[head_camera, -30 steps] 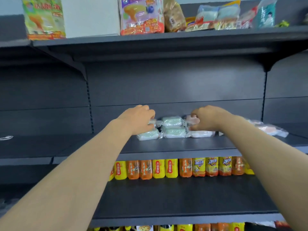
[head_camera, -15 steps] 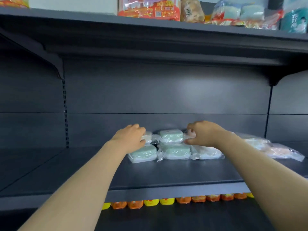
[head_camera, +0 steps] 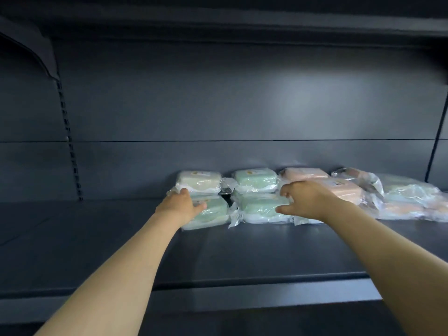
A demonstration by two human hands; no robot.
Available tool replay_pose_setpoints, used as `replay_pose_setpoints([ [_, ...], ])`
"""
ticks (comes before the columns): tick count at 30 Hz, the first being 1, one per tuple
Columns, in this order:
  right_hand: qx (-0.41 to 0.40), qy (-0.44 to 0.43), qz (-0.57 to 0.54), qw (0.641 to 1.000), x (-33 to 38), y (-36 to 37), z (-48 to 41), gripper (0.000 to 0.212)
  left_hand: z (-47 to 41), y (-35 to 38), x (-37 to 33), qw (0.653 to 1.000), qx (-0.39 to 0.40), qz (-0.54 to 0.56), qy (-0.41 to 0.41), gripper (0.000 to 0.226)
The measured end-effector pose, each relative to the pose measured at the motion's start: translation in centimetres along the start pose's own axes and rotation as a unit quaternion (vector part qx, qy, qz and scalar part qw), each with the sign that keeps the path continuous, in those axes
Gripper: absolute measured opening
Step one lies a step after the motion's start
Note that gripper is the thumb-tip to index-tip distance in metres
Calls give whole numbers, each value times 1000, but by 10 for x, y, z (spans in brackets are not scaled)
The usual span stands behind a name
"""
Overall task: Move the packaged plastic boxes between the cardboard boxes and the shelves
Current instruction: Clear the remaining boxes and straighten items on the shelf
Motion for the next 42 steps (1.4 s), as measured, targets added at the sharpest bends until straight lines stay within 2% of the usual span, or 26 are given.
replay_pose_setpoints([
  [3,-1,4,-12,1000,-9,15,-5,49,-6,17,7,997,36,46,-45,85],
  [6,4,14,-50,999,-16,23,-10,49,-6,25,9,987,55,132,-79,82],
  [9,-1,32,-99,995,-17,26,-15,50,3,24,1,957,90,253,-112,79],
  [12,-10,65,-194,979,-11,30,-21,52,12,24,2,946,96,279,-133,83],
  [15,-16,114,-219,969,-6,41,-28,58,17,25,8,933,91,321,-134,77],
  [18,-2,159,-176,972,-1,56,-35,68,19,21,11,912,84,382,-122,122],
  [22,31,165,-164,972,5,62,-39,68,19,21,18,922,52,368,-112,152],
  [23,39,155,-154,975,6,60,-38,65,24,20,16,920,47,373,-107,149],
  [25,55,137,-142,979,11,54,-34,62,36,17,13,914,41,393,-96,125],
  [26,65,132,-147,978,13,53,-29,66,37,18,14,909,36,407,-87,112],
  [28,87,138,-197,967,15,55,-21,88,41,19,17,897,31,435,-73,99],
  [30,92,148,-245,954,15,56,-12,107,48,18,23,884,25,463,-68,93],
  [33,102,172,-302,932,15,63,-4,117,60,19,36,868,14,490,-76,89],
  [35,108,173,-387,899,20,67,2,122,67,18,42,859,11,508,-71,87],
  [38,74,156,-497,850,29,65,17,114,81,15,47,846,15,529,-66,85],
  [40,33,154,-520,839,35,59,32,100,92,12,52,835,5,545,-74,84],
  [42,2,148,-524,839,42,51,49,96,105,10,58,821,0,564,-90,82],
])
Point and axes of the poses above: each hand's wrist, its own z-axis away from the middle knuckle, its own y-axis out of the palm, x = y × z, the point moved 6 cm from there along -z, towards the middle knuckle, and after that the axes turned 4 degrees about y, right-handed, at the moved point
